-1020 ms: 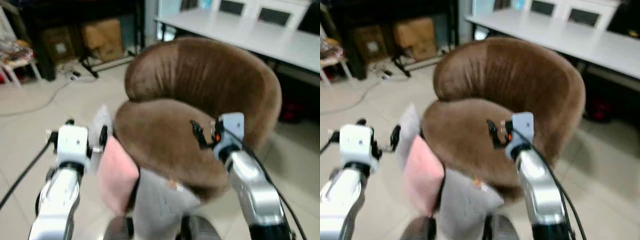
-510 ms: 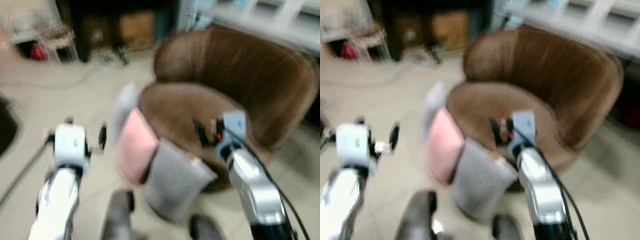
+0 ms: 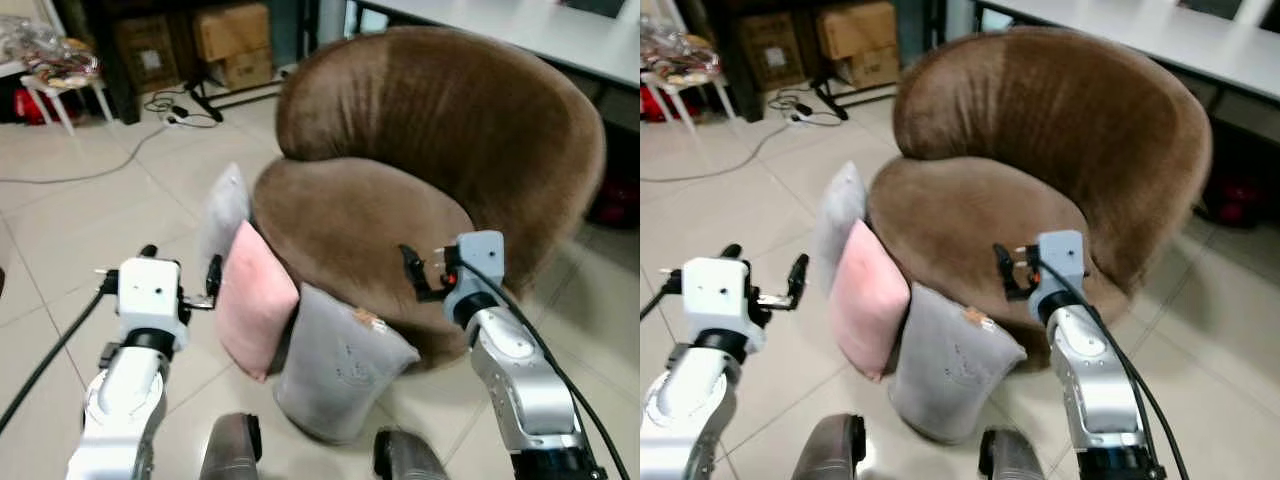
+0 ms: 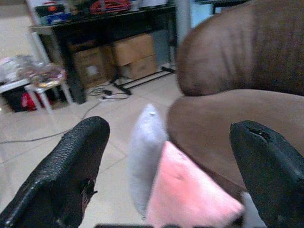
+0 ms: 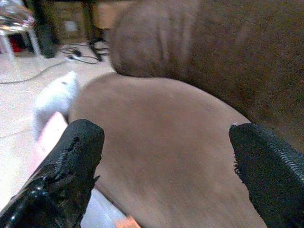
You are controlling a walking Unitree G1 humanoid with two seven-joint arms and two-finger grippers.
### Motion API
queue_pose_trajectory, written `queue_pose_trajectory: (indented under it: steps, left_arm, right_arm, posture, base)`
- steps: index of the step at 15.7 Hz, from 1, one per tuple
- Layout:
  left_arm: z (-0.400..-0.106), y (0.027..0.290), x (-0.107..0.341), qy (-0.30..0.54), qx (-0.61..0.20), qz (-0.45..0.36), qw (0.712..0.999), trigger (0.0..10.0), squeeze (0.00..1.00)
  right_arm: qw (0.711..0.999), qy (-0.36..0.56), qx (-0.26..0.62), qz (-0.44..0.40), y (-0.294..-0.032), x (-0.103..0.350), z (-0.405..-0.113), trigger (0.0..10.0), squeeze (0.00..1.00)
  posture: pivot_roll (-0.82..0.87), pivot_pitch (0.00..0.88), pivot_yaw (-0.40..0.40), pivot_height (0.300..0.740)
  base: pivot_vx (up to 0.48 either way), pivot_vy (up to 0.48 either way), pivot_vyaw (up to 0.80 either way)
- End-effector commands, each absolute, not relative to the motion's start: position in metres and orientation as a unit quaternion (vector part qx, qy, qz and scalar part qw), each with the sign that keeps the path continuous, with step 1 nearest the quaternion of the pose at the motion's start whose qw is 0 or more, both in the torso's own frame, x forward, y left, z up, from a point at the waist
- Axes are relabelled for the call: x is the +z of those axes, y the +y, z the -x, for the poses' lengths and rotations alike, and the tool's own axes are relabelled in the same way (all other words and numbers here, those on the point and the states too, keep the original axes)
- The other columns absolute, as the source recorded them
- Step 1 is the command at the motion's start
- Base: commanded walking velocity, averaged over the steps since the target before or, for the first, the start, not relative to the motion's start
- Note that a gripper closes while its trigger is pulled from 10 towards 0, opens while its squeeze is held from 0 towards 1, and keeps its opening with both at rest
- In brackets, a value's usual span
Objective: Move the pillow to the sofa from floor
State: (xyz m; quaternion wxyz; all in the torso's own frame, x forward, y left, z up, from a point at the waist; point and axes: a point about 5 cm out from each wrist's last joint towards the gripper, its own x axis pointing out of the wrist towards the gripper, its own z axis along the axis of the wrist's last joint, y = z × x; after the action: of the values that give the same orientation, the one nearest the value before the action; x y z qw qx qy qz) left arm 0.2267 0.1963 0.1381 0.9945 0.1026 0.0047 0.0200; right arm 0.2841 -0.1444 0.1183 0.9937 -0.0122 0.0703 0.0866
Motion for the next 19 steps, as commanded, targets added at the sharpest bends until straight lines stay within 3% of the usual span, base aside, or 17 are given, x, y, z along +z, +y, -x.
queue_pose_trajectory:
  steps: [1,8,19]
  left_arm:
    - [-0.227,0.197,0.139,0.005,0.023,-0.102,0.995,10.0,0.0]
    - [-0.227,0.199,0.138,0.007,0.028,-0.107,0.994,10.0,0.0]
    - [-0.226,0.196,0.136,0.019,0.009,-0.118,0.993,10.0,0.0]
  right_arm:
    - [0.993,0.066,0.102,0.013,-0.138,0.121,-0.285,10.0,0.0]
    - [0.988,0.084,0.133,0.005,-0.133,0.118,-0.284,10.0,0.0]
    - [0.981,0.098,0.166,0.017,-0.128,0.114,-0.286,10.0,0.0]
  posture:
    - [0.0,0.0,-0.048,0.611]
    - [-0.01,0.0,-0.043,0.606]
    - [0.0,0.0,-0.036,0.501]
  base:
    - [0.356,0.0,0.0]
    - [0.181,0.0,0.0]
    - [0.0,0.0,0.0]
